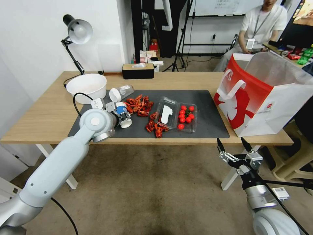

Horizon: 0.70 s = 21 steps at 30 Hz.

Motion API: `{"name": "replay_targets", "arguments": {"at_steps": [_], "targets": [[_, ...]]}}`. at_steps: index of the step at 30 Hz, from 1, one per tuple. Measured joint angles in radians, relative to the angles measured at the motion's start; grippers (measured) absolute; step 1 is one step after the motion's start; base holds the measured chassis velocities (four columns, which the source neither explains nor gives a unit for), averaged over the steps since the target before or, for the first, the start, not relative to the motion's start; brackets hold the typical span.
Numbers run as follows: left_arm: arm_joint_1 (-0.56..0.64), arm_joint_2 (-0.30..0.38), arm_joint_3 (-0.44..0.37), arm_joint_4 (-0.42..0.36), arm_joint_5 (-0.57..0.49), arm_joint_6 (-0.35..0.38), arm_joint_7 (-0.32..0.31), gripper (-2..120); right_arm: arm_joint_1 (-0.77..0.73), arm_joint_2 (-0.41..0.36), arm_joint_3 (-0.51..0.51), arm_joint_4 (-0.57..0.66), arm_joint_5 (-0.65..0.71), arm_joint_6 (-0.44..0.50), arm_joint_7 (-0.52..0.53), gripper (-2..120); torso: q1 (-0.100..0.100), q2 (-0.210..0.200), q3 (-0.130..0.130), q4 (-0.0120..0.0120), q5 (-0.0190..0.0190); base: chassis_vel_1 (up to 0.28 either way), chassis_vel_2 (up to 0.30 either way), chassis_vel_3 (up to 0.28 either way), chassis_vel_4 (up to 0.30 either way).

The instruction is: Pick up the trash from the table and place it into the takeout bag.

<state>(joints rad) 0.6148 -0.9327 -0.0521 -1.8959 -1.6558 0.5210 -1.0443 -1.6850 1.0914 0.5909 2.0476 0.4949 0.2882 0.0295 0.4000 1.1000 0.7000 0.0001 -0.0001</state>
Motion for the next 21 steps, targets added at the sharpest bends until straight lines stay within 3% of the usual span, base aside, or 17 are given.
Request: {"name": "replay_targets", "arguments": {"at_steps": [1,4,5,7,8,9,10,11,12,15,16,17,18,19,20,21], "targets": [[0.0,0.0,0.0,0.0,0.0,0.0,0.0,39,0.0,0.0,0.0,0.0,0.0,0.0,0.0,100,0.0,0.0,0.0,0.0,0.0,0.0,0.0,0.0,0.0],[-0.009,0.046,-0.042,-0.056,0.055,-0.013,0.105,32,0.0,0.004,-0.001,0.006,0.0,0.0,0.0,100,0.0,0.0,0.0,0.0001,0.0,0.0,0.0,0.0,0.0],[-0.009,0.046,-0.042,-0.056,0.055,-0.013,0.105,32,0.0,0.004,-0.001,0.006,0.0,0.0,0.0,100,0.0,0.0,0.0,0.0001,0.0,0.0,0.0,0.0,0.0],[-0.037,0.078,-0.063,-0.077,0.067,-0.039,0.236,30,-0.001,0.006,-0.001,0.012,-0.001,0.0,0.001,100,0.0,0.0,0.0,0.0003,0.0001,0.0,0.0,0.0,0.0],[-0.037,0.078,-0.063,-0.077,0.067,-0.039,0.236,30,-0.001,0.006,-0.001,0.012,-0.001,0.0,0.001,100,0.0,0.0,0.0,0.0003,0.0001,0.0,0.0,0.0,0.0],[-0.072,0.09,-0.062,-0.079,0.087,-0.057,0.354,30,-0.002,0.007,-0.001,0.017,-0.002,0.0,0.001,100,0.0,0.0,0.0,0.0003,-0.0001,0.0,0.0,0.0,0.0],[-0.101,0.092,-0.05,-0.076,0.116,-0.07,0.424,30,-0.004,0.009,-0.001,0.02,-0.003,0.002,0.001,100,0.0,0.0,0.0,0.0003,0.0001,0.0,0.0,0.0,0.0],[-0.148,0.086,-0.013,-0.059,0.179,-0.089,0.51,30,-0.006,0.011,-0.002,0.023,-0.004,0.004,0.001,100,0.0,0.0,0.0,0.0003,0.0007,0.0,0.0,0.0,0.0],[-0.148,0.086,-0.013,-0.059,0.179,-0.089,0.51,30,-0.006,0.011,-0.002,0.023,-0.004,0.004,0.001,100,0.0,0.0,0.0,0.0003,0.0007,0.0,0.0,0.0,0.0],[-0.262,0.033,0.108,-0.01,0.28,-0.125,0.641,30,-0.01,0.017,-0.004,0.028,-0.01,0.004,0.002,100,0.0,0.0,0.0,-0.0004,0.0004,0.0,0.0,0.0,0.0],[-0.262,0.033,0.108,-0.01,0.28,-0.125,0.641,30,-0.01,0.017,-0.004,0.028,-0.01,0.004,0.002,100,0.0,0.0,0.0,-0.0004,0.0004,0.0,0.0,0.0,0.0],[-0.32,-0.007,0.171,0.015,0.304,-0.141,0.685,30,-0.011,0.019,-0.004,0.032,-0.014,0.004,0.004,100,0.0,0.0,0.0,-0.0007,0.0002,0.0,0.0,0.0,0.0],[-0.332,-0.015,0.184,0.021,0.31,-0.145,0.693,30,-0.012,0.02,-0.004,0.033,-0.015,0.004,0.004,100,0.0,0.0,0.0,-0.0007,0.0002,0.0,0.0,0.0,0.0],[-0.409,-0.071,0.264,0.06,0.341,-0.171,0.743,30,-0.012,0.021,-0.004,0.038,-0.019,0.004,0.007,100,0.0,0.0,0.0,-0.0005,0.0007,0.0,0.0,0.0,0.0],[-0.409,-0.071,0.264,0.06,0.341,-0.171,0.743,30,-0.012,0.021,-0.004,0.038,-0.019,0.004,0.007,100,0.0,0.0,0.0,-0.0005,0.0007,0.0,0.0,0.0,0.0],[-0.462,-0.108,0.318,0.088,0.367,-0.174,0.763,30,-0.013,0.023,-0.003,0.04,-0.021,0.003,0.009,100,0.0,0.0,0.0,-0.0004,0.0001,0.0,0.0,0.0,0.0]]}}
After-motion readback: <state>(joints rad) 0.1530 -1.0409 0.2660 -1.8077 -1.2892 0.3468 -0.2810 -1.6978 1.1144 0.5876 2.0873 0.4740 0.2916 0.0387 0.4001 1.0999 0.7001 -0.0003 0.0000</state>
